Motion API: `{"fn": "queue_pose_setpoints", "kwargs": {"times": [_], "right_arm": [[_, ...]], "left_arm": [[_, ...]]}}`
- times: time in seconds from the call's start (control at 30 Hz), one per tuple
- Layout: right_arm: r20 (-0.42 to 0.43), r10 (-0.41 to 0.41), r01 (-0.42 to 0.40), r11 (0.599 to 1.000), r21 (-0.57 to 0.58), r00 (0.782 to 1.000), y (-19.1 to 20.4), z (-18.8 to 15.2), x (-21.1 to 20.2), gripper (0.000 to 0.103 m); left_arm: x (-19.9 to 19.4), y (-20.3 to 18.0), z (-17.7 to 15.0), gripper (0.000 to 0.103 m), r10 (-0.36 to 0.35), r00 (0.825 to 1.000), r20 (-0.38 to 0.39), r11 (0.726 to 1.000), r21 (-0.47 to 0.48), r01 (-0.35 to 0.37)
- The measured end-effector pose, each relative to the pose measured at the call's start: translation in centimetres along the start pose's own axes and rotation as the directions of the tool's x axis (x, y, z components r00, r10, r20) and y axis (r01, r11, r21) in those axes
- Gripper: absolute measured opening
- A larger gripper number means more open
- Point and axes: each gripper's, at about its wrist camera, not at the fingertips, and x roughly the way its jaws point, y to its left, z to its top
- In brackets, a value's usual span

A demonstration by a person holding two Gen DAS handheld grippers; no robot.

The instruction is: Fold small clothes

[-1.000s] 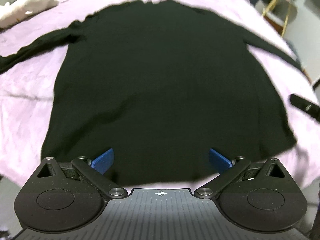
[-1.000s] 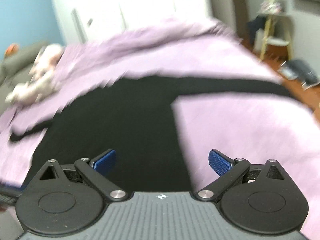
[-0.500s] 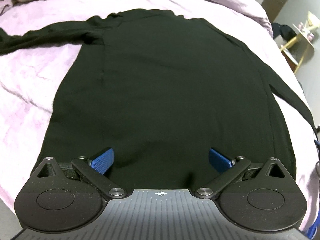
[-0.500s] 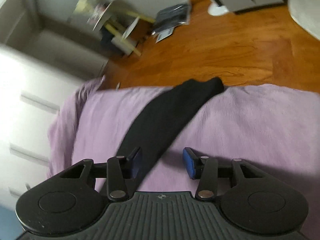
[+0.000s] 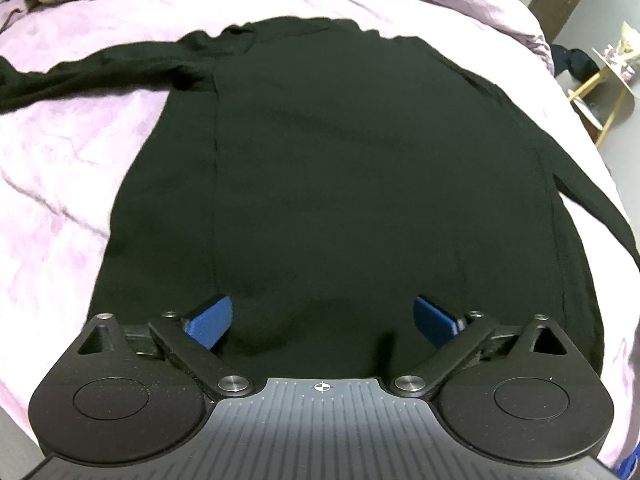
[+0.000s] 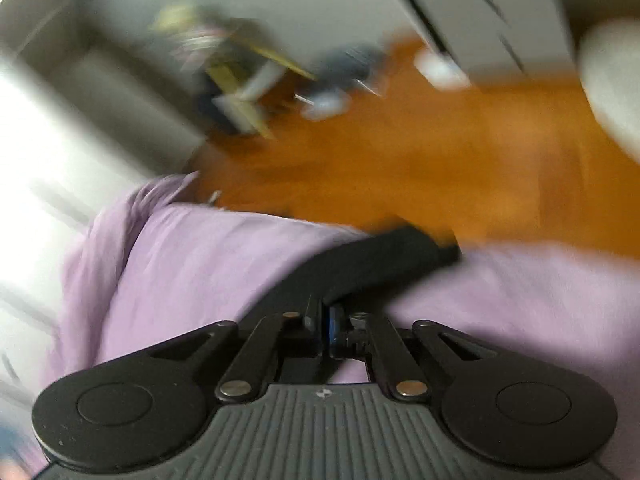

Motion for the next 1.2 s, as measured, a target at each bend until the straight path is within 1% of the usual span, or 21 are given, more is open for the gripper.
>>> {"fn": "queue_pose_setpoints", "kwargs": {"times": [0.03,0.1,0.17,0.2,0.27,0.3,0.33,0.37,0.4,0.43,0.47,0.53,0.6,0.7,0.8,0.83,0.9,1.0,1.1,1.17,1.2], "right_arm": [[0.027,0.03,-0.027,0.992,-0.127,0.999,2.5,-0.5,-1.0,0.003],[0.043,0.138,-0.111,0.914,-0.39,0.989,8.1,-3.0,-3.4,0.002],[-0.015,0.28,-0.23,0.757,-0.612,0.96,13.4,-7.1,-6.2,0.002],[-0.076,0.346,-0.293,0.636,-0.714,0.935,15.9,-10.1,-7.9,0.003],[-0.195,0.408,-0.373,0.42,-0.827,0.892,18.7,-15.6,-10.1,0.003],[-0.295,0.398,-0.426,0.297,-0.855,0.869,19.7,-18.9,-10.9,0.008],[-0.38,0.36,-0.474,0.221,-0.852,0.852,20.2,-21.5,-11.2,0.025],[-0.453,0.303,-0.516,0.173,-0.839,0.838,20.6,-23.6,-11.2,0.034],[-0.517,0.242,-0.557,0.14,-0.819,0.821,20.6,-25.5,-11.0,0.039],[-0.557,0.2,-0.585,0.127,-0.801,0.806,20.3,-27.1,-11.2,0.039],[-0.57,0.179,-0.594,0.137,-0.793,0.802,19.9,-27.7,-11.2,0.039],[-0.564,0.162,-0.587,0.22,-0.779,0.81,18.9,-27.4,-11.3,0.039],[-0.559,0.15,-0.571,0.362,-0.737,0.816,17.4,-25.9,-10.7,0.039],[-0.567,0.173,-0.564,0.515,-0.645,0.806,14.5,-24.3,-10.8,0.039],[-0.564,0.205,-0.56,0.593,-0.579,0.8,11.7,-23.4,-10.9,0.038],[-0.557,0.211,-0.551,0.621,-0.558,0.803,11.2,-22.8,-10.9,0.039],[-0.555,0.238,-0.546,0.678,-0.493,0.797,9.6,-22.1,-11.4,0.038],[-0.561,0.265,-0.543,0.731,-0.414,0.784,8.7,-21.1,-11.0,0.038],[-0.566,0.272,-0.545,0.74,-0.395,0.778,9.2,-20.9,-10.1,0.038],[-0.567,0.273,-0.545,0.743,-0.388,0.777,9.2,-21.0,-9.9,0.038],[-0.566,0.274,-0.544,0.745,-0.386,0.778,9.2,-21.0,-9.9,0.038]], "left_arm": [[-0.1,0.1,0.2,0.098,0.002,1.0,0.005,1.0,-0.001,-0.002],[-0.3,0.3,0.8,0.098,0.005,1.0,0.023,1.0,-0.007,-0.005],[-0.6,0.5,1.5,0.097,0.001,0.999,0.041,1.0,-0.014,0.0],[-0.8,0.5,1.9,0.098,-0.008,0.999,0.053,1.0,-0.017,0.008],[-1.0,0.5,2.6,0.098,-0.028,0.997,0.073,0.999,-0.021,0.029],[-1.0,0.4,3.0,0.098,-0.041,0.996,0.079,0.999,-0.021,0.043],[-0.9,0.4,3.4,0.098,-0.055,0.995,0.082,0.998,-0.022,0.057],[-0.8,0.3,3.9,0.098,-0.075,0.994,0.084,0.997,-0.021,0.077],[-0.5,0.2,4.2,0.098,-0.09,0.993,0.082,0.996,-0.018,0.092],[-0.2,0.1,4.7,0.098,-0.108,0.992,0.072,0.994,-0.018,0.109],[0.3,0.0,5.2,0.098,-0.134,0.989,0.058,0.991,-0.018,0.135],[1.3,-0.5,6.2,0.098,-0.191,0.981,0.041,0.981,-0.021,0.192],[2.3,-1.4,7.2,0.098,-0.244,0.969,0.033,0.97,-0.003,0.244],[5.1,-3.2,9.2,0.097,-0.294,0.956,0.003,0.956,0.003,0.294],[8.2,-4.5,11.2,0.091,-0.33,0.943,-0.039,0.943,-0.046,0.328],[9.1,-4.9,11.9,0.086,-0.332,0.942,-0.049,0.943,-0.058,0.329],[10.9,-5.5,12.7,0.082,-0.329,0.942,-0.066,0.943,-0.084,0.323],[12.3,-6.0,13.3,0.067,-0.358,0.93,-0.086,0.931,-0.107,0.348],[13.1,-6.2,13.4,0.056,-0.361,0.928,-0.087,0.93,-0.11,0.351],[13.4,-6.2,13.4,0.043,-0.359,0.929,-0.088,0.931,-0.109,0.35],[13.4,-6.1,13.5,0.028,-0.354,0.931,-0.089,0.933,-0.111,0.344]]}}
